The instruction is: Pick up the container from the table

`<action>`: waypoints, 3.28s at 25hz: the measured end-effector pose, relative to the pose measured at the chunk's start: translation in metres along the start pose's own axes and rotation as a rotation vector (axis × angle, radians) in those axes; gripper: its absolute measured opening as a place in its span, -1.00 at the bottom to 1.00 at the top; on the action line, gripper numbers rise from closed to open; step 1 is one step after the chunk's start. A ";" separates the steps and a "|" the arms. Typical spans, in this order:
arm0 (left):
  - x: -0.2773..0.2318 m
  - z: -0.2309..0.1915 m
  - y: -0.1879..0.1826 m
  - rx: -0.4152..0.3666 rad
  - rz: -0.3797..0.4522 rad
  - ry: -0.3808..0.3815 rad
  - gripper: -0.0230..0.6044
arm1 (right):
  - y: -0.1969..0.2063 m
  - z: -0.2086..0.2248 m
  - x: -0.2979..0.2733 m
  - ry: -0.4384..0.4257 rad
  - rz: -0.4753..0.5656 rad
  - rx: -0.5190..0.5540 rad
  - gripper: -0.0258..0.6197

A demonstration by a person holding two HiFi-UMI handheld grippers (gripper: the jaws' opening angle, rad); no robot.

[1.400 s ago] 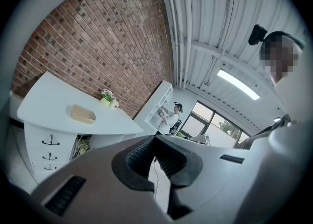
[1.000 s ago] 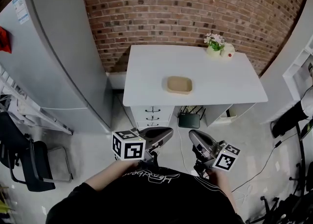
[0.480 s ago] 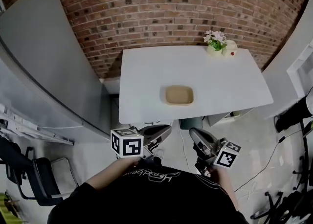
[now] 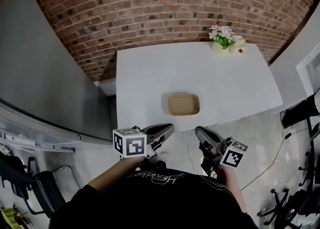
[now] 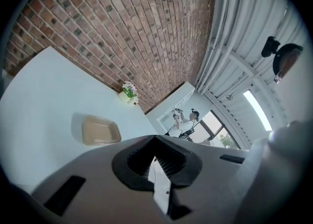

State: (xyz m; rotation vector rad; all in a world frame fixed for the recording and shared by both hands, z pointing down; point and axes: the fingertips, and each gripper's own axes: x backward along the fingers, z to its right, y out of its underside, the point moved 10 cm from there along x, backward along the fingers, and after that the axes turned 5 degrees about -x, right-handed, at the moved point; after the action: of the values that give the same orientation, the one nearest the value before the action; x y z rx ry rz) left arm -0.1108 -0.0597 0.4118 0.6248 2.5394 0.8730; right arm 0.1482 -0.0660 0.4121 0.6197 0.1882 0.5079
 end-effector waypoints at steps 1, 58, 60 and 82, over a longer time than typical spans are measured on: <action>-0.003 -0.006 -0.003 0.004 -0.005 -0.003 -0.91 | -0.002 0.005 -0.004 0.011 -0.004 -0.005 -0.91; -0.096 -0.205 -0.013 0.272 -0.317 -0.229 -0.65 | -0.027 0.219 -0.047 0.520 -0.118 -0.148 -0.65; -0.098 -0.207 -0.012 0.276 -0.322 -0.234 -0.65 | -0.025 0.220 -0.050 0.505 -0.116 -0.168 -0.65; -0.104 -0.214 -0.006 0.361 -0.302 -0.229 -0.68 | -0.019 0.228 -0.048 0.425 -0.040 -0.341 -0.69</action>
State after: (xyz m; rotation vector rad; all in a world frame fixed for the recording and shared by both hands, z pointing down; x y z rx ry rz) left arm -0.1296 -0.2205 0.5859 0.3969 2.5038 0.2259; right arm 0.1860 -0.2193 0.5842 0.1691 0.5029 0.6133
